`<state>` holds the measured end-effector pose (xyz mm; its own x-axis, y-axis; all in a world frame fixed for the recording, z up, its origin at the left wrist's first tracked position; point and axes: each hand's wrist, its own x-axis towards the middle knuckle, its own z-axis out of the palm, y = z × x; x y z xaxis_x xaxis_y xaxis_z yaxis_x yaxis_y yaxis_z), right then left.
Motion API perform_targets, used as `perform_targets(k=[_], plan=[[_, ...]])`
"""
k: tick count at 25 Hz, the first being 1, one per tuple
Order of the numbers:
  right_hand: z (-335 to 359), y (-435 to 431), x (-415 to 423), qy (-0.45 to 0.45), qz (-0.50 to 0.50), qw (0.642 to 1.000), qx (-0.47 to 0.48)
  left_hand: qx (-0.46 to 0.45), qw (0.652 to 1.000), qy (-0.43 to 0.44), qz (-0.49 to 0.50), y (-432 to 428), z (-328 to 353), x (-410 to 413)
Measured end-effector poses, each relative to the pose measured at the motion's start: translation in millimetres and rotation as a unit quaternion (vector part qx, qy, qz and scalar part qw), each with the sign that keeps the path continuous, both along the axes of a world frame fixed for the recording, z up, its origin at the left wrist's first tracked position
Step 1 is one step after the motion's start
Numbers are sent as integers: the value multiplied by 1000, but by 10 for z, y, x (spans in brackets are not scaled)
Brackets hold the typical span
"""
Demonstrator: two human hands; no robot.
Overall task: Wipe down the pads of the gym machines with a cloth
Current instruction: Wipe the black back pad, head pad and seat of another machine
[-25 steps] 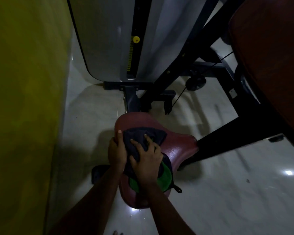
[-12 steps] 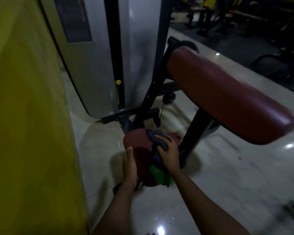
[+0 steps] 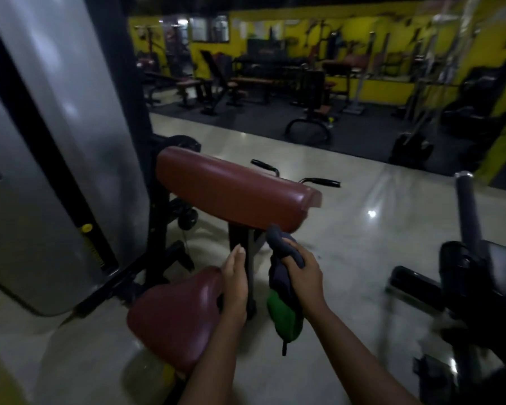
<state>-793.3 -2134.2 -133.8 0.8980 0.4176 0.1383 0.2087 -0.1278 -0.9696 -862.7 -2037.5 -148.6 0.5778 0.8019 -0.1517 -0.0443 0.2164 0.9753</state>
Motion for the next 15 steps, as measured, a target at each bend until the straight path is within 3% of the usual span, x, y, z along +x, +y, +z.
perform_targets(k=[8,15], plan=[[219,-709,1102,25,-177,983,44,3,975,-49,-216,-626,333,1463],[227,-634,2807,30,-282,952,114,57,964,-47,-257,-267,403,3534]])
